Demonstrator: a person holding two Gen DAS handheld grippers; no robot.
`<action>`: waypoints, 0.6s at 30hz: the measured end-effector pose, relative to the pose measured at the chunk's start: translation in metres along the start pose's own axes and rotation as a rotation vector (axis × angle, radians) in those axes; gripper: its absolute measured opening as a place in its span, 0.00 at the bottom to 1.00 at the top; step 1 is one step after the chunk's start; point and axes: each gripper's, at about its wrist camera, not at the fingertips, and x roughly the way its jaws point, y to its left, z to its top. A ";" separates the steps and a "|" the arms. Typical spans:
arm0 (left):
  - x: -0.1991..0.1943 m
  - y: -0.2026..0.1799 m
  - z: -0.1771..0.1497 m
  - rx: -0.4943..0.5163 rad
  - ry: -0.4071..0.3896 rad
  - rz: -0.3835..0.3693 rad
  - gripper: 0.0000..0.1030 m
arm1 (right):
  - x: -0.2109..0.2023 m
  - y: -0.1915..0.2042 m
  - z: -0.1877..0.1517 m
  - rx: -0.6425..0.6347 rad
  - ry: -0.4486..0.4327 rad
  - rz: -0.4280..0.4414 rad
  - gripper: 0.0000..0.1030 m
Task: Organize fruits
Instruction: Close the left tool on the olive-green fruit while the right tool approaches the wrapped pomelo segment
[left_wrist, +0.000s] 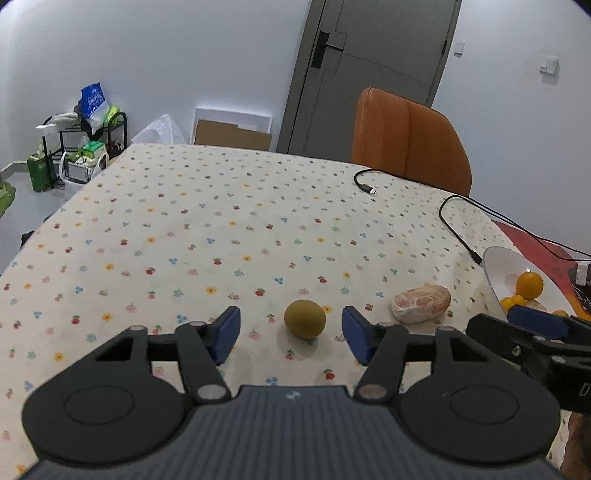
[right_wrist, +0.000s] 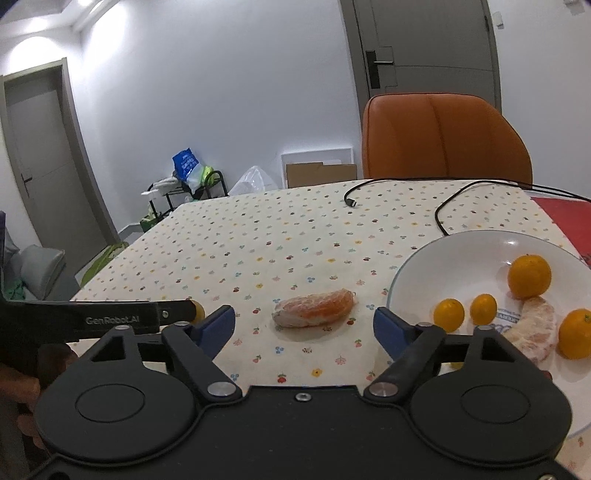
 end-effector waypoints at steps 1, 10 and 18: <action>0.002 -0.001 0.000 0.003 0.002 -0.004 0.53 | 0.002 0.001 0.001 -0.007 0.002 0.002 0.77; 0.020 -0.006 0.001 0.020 0.016 0.004 0.33 | 0.015 0.008 0.006 -0.032 0.017 -0.007 0.77; 0.015 0.001 0.003 -0.019 0.009 0.014 0.25 | 0.022 0.012 0.007 -0.047 0.043 -0.012 0.74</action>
